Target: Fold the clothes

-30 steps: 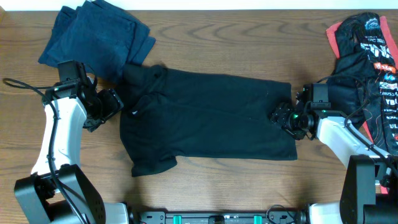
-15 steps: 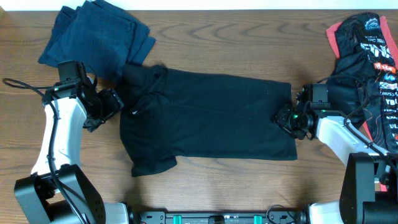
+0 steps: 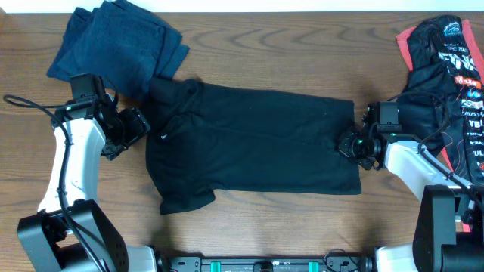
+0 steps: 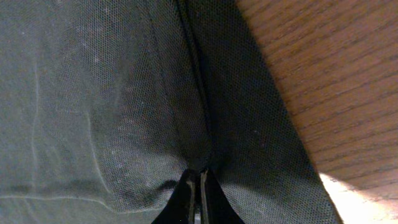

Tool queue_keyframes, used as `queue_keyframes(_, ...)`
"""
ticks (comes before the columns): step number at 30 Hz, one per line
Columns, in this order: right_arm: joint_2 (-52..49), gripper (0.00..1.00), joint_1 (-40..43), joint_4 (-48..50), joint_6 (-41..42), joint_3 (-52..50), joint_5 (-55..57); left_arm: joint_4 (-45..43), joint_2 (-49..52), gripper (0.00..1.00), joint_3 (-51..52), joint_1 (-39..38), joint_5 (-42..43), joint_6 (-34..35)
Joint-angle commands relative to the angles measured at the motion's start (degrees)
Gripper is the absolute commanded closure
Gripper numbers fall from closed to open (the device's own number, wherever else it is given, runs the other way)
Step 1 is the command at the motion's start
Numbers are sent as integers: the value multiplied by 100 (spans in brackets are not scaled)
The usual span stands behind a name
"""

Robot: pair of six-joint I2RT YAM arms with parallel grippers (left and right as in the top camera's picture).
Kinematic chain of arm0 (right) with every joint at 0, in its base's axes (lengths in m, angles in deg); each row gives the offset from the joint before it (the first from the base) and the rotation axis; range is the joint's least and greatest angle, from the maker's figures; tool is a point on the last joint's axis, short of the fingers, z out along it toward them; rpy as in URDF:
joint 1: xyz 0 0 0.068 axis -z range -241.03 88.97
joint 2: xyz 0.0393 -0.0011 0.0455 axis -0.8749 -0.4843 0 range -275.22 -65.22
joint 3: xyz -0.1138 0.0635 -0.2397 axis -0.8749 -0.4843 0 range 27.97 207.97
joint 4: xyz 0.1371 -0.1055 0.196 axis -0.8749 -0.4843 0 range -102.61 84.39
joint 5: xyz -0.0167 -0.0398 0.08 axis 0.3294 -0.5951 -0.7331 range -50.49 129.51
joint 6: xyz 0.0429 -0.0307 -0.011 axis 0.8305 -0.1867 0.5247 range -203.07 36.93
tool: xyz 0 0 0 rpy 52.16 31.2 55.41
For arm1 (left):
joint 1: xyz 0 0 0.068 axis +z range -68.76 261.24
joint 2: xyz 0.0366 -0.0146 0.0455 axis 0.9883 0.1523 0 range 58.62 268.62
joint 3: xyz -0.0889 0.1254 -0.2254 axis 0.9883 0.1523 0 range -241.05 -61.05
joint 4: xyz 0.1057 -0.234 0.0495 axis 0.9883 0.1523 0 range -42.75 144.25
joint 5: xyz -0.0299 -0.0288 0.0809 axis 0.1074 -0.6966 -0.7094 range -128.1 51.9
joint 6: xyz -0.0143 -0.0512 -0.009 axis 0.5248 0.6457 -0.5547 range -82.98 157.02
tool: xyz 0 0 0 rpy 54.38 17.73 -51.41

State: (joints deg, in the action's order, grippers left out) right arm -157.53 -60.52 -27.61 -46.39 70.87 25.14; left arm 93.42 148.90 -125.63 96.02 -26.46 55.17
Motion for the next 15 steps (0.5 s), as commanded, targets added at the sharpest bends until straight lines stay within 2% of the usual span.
queue_keyframes(1, -39, 98, -13, -4, 59, -28, 90, 31, 44, 20, 61, -13, -68, -55)
queue_keyframes(8, -37, 99, 24, -61, 57, 48, 234, 26, 44, 20, 61, -13, -68, -55)
queue_keyframes(15, -37, 99, 136, -599, -83, 566, 240, 24, 44, 20, 61, -13, -68, -55)
